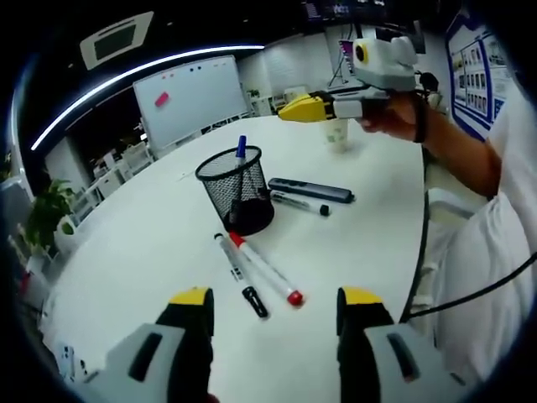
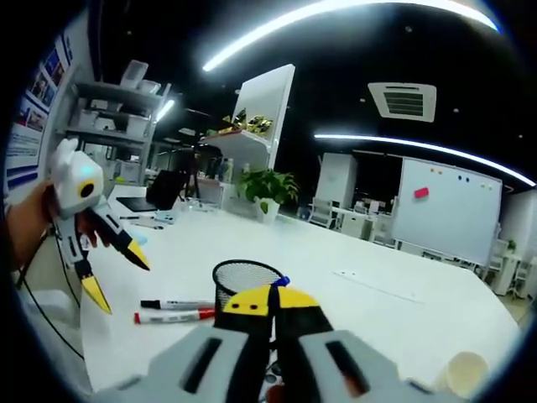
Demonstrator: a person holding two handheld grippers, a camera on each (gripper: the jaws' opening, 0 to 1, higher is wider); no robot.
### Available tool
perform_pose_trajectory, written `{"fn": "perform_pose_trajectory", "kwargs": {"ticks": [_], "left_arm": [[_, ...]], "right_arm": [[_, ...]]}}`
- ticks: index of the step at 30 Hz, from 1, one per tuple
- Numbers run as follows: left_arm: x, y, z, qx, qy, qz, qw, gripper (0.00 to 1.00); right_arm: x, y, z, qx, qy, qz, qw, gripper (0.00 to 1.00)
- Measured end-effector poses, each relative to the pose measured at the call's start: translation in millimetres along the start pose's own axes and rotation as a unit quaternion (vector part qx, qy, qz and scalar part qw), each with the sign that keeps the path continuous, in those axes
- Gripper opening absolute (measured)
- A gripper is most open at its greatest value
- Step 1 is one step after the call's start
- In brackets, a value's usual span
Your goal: Place the scattered laser pointers and whiteboard markers into the pen holder and stack the scattered paper cups together
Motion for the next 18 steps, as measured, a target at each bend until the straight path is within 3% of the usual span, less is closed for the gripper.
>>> {"fn": "perform_pose_trajectory", "kwargs": {"ticks": [18], "left_arm": [[1.1, 1.3, 1.2, 0.0, -0.003, 0.001, 1.0, 0.6]], "right_arm": [[-2.2, 0.2, 1.9, 0.002, -0.003, 0.004, 1.0, 0.02]]}}
Point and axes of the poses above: the point that each gripper's makers call its tool centre point, and the gripper's own axes: x roughly forward along the fingers, y roughly to its right, z roughly out of its underside, the point moved 6 cm from there along -x, roughly backward along the fingers, and after that the axes turned 5 degrees about -x, right-handed, at the moved point
